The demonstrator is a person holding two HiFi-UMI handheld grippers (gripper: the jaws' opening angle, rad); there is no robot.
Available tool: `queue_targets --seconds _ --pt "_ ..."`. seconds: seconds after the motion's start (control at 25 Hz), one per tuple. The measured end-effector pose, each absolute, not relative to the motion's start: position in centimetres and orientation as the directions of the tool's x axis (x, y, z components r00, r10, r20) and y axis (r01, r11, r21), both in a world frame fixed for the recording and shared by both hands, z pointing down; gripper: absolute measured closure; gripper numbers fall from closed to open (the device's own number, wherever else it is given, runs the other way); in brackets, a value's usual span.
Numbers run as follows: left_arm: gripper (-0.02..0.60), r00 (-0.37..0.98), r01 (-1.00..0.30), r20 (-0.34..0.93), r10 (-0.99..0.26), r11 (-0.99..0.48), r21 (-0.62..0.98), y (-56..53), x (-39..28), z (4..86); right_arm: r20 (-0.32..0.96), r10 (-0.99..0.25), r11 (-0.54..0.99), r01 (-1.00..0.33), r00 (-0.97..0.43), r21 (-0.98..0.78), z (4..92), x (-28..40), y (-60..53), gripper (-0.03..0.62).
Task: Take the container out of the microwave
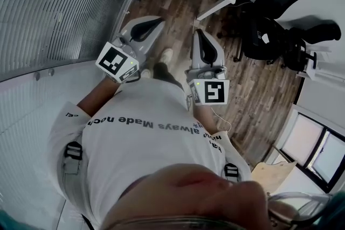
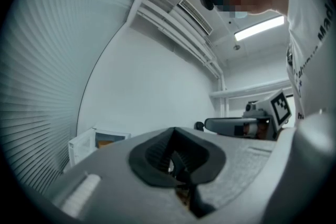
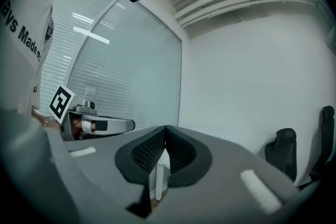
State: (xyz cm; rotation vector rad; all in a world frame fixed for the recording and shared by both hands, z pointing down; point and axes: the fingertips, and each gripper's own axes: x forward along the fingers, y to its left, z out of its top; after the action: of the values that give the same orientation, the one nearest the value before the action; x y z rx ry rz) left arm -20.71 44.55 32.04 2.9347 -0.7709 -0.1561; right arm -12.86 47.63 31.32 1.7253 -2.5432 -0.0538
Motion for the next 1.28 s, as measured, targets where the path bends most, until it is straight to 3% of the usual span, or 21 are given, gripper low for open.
queue_targets --seconds 0.64,1.28 --pt "0.577 0.863 -0.496 -0.061 -0.502 -0.863 0.093 32.3 -6.3 31.5 0.015 -0.932 0.363 -0.930 -0.362 0.055 31.0 1.9 35.7 0.592" --pt "0.578 0.845 -0.525 -0.033 -0.534 -0.839 0.141 23.7 -3.7 34.1 0.052 -0.918 0.396 -0.918 -0.394 0.037 32.8 4.4 27.3 0.592"
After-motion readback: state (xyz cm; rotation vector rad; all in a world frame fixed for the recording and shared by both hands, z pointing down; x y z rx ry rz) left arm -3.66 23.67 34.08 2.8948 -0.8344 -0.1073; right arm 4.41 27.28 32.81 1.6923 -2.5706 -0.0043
